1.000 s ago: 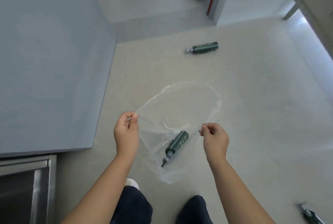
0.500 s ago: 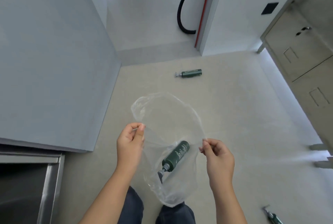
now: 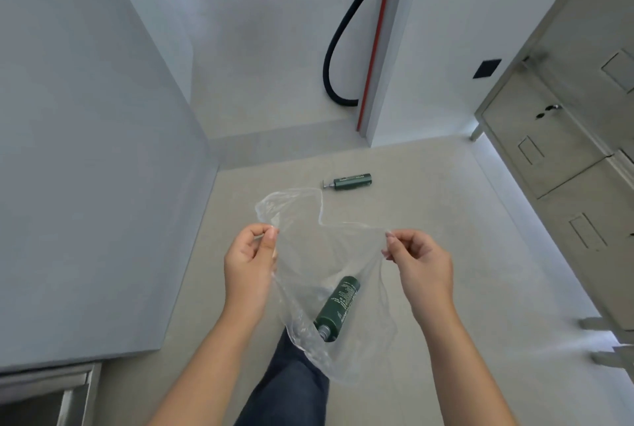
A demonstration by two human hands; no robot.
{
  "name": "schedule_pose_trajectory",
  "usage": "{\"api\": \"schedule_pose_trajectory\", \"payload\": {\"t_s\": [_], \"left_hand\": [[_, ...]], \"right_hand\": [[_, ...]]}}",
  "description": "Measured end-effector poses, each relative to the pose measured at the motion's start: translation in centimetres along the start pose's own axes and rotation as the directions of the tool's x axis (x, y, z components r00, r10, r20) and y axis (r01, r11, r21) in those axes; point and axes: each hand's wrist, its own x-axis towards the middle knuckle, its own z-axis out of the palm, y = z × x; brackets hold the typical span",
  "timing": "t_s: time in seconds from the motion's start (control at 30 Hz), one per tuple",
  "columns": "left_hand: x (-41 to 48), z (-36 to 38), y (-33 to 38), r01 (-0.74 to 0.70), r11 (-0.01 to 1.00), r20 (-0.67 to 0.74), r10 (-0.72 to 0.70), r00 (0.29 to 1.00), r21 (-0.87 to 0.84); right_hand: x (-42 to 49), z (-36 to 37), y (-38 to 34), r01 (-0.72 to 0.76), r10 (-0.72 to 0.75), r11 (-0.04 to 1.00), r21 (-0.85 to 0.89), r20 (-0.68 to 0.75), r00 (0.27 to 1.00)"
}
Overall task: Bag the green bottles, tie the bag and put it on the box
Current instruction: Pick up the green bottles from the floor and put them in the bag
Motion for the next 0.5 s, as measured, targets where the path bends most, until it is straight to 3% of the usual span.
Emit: {"api": "schedule_pose_trajectory", "payload": {"t_s": [0.27, 0.5], "left_hand": [[11.8, 3.4, 2.8, 0.011, 0.997, 0.050, -0.015, 0.999, 0.072], [19.7, 7.1, 3.2, 0.019, 0.999, -0.078, -0.015, 0.997, 0.045]], "right_hand": [[11.6, 5.4, -5.1, 0.001, 0.004, 0.994, -0.106, 0.049, 0.999], [21.8, 9.2, -7.5, 0.043, -0.018, 0.989, -0.145, 0.168, 0.986]]}}
